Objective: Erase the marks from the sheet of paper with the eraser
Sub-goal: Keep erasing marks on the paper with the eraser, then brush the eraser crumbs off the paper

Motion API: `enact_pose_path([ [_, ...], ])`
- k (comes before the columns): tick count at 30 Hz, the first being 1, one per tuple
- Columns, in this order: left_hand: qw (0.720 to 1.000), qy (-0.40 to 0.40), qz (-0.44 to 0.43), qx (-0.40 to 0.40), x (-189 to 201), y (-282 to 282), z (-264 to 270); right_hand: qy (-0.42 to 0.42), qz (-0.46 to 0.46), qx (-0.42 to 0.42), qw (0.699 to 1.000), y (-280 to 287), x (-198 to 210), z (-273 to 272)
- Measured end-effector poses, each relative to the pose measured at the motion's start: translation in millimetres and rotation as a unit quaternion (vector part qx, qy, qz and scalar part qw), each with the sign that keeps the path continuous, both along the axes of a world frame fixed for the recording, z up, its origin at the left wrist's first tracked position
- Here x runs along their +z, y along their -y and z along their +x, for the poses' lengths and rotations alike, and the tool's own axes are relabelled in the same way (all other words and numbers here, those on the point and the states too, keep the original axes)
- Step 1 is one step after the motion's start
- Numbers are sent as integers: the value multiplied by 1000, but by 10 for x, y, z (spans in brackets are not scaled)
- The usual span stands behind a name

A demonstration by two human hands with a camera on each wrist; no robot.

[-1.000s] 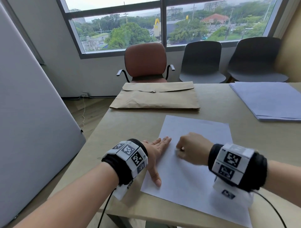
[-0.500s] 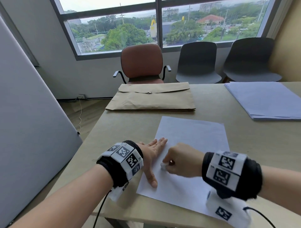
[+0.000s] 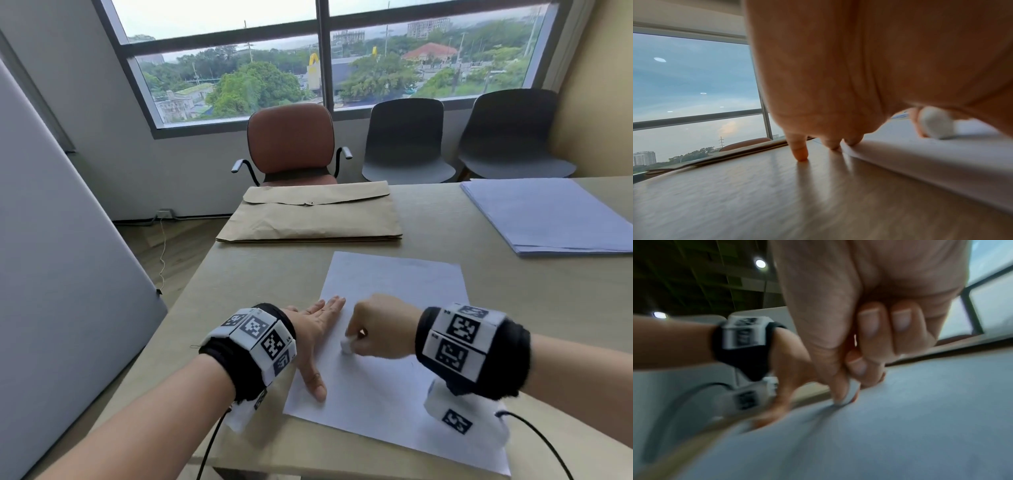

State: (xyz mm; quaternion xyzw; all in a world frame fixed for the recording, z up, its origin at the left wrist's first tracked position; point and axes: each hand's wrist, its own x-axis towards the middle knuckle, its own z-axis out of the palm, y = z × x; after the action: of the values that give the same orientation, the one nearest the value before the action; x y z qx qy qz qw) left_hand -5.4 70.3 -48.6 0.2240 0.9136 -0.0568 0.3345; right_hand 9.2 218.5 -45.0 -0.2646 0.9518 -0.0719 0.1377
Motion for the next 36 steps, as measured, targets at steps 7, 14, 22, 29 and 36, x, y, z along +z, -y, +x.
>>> enact_pose_path([
  [7,1000,-7,2,3,4,1,44,-20,-24,-7,1000,-50,-19,-114],
  [14,999,-16,35,10,51,3,68,55,-122,-76,988,-389,102,-11],
  [22,978,-9,199,59,32,207,22,238,-617,-434,611,-610,180,73],
  [29,997,8,62,36,11,281,25,457,-678,-357,453,80,-166,571],
  [36,998,21,42,37,21,255,-2,221,-720,-500,429,164,-274,324],
])
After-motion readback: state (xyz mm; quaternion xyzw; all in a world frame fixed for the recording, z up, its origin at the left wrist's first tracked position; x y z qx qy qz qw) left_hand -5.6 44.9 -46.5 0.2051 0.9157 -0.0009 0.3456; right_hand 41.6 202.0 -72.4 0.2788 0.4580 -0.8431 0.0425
